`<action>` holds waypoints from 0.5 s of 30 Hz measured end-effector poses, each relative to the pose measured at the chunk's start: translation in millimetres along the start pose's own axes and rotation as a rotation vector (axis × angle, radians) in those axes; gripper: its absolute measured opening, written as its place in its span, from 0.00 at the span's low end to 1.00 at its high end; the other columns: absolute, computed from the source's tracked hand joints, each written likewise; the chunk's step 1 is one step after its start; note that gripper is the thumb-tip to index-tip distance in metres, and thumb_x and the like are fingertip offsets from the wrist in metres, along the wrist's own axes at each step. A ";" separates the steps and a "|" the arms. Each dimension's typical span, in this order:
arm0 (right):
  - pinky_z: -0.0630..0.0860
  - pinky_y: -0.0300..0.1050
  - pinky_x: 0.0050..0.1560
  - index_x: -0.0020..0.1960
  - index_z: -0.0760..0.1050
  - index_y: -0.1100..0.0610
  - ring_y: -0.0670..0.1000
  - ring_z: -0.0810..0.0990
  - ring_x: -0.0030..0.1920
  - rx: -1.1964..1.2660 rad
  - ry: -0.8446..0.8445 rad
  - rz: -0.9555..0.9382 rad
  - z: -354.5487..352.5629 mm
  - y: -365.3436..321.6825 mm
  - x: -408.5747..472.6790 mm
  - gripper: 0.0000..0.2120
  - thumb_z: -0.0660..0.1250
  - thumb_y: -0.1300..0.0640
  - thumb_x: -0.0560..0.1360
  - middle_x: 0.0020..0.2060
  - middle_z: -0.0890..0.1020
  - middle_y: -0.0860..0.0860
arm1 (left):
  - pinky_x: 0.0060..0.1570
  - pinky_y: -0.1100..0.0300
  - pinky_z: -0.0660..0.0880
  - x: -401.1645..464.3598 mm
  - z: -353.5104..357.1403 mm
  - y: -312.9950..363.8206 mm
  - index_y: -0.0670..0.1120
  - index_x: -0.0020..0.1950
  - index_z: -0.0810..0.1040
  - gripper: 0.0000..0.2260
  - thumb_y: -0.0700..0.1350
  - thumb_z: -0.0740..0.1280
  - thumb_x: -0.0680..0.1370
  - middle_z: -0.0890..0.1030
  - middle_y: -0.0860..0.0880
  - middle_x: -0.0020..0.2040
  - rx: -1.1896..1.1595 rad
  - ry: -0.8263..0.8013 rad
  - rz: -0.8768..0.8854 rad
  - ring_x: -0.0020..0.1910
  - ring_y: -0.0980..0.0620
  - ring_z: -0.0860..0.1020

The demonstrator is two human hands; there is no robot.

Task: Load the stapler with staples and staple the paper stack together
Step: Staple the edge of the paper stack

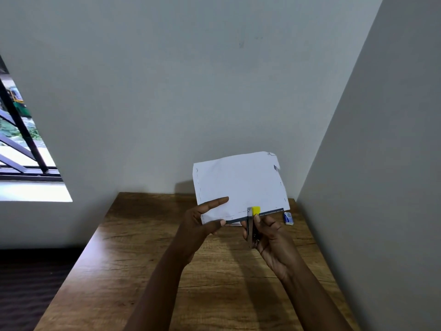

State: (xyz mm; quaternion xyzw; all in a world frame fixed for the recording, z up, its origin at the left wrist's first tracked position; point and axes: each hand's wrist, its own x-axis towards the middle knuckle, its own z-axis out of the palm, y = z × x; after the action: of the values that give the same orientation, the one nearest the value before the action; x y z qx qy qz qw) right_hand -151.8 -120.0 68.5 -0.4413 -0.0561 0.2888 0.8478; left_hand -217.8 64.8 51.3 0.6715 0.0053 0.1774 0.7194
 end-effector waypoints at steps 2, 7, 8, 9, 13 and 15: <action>0.83 0.43 0.39 0.59 0.76 0.66 0.53 0.85 0.45 -0.023 0.010 -0.005 0.0 -0.1 -0.1 0.19 0.68 0.61 0.69 0.49 0.84 0.60 | 0.35 0.65 0.77 -0.7 -0.3 -0.1 0.55 0.61 0.81 0.20 0.36 0.73 0.73 0.77 0.63 0.63 0.004 -0.002 0.005 0.48 0.60 0.79; 0.83 0.42 0.38 0.56 0.77 0.65 0.52 0.85 0.44 -0.068 0.052 -0.020 1.2 1.5 -1.4 0.17 0.68 0.61 0.69 0.47 0.85 0.58 | 0.38 0.68 0.77 -3.6 0.4 1.3 0.55 0.62 0.81 0.21 0.37 0.73 0.73 0.77 0.64 0.64 0.016 -0.008 0.022 0.53 0.63 0.78; 0.82 0.42 0.38 0.57 0.76 0.65 0.52 0.85 0.44 -0.079 0.058 -0.024 1.3 2.2 -1.7 0.17 0.68 0.61 0.70 0.47 0.84 0.58 | 0.39 0.68 0.77 -4.3 0.5 1.6 0.56 0.61 0.80 0.20 0.38 0.73 0.73 0.77 0.66 0.64 0.025 -0.006 0.021 0.53 0.64 0.78; 0.82 0.42 0.38 0.58 0.76 0.65 0.51 0.85 0.45 -0.086 0.064 -0.028 1.4 2.9 -2.1 0.16 0.67 0.62 0.71 0.48 0.84 0.58 | 0.39 0.69 0.77 -4.9 0.4 1.9 0.56 0.61 0.80 0.20 0.38 0.73 0.73 0.76 0.66 0.64 0.033 -0.004 0.019 0.53 0.64 0.78; 0.81 0.40 0.37 0.57 0.77 0.64 0.50 0.85 0.43 -0.111 0.083 -0.049 3.8 4.9 -4.5 0.12 0.65 0.64 0.74 0.49 0.84 0.58 | 0.39 0.69 0.77 -8.3 0.3 3.8 0.56 0.62 0.80 0.21 0.37 0.73 0.73 0.77 0.65 0.64 0.023 -0.005 0.024 0.52 0.64 0.78; 0.80 0.40 0.36 0.55 0.78 0.63 0.50 0.85 0.42 -0.130 0.076 -0.066 5.6 4.6 -5.7 0.11 0.66 0.64 0.73 0.47 0.84 0.58 | 0.38 0.69 0.77 -10.0 0.6 5.7 0.56 0.62 0.81 0.21 0.36 0.72 0.73 0.77 0.65 0.64 0.019 -0.002 0.032 0.52 0.63 0.79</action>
State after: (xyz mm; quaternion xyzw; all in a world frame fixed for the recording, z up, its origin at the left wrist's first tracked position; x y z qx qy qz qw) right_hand -160.6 -117.0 69.2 -0.5041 -0.0571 0.2393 0.8279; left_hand -228.4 61.8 54.5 0.6786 -0.0043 0.1882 0.7100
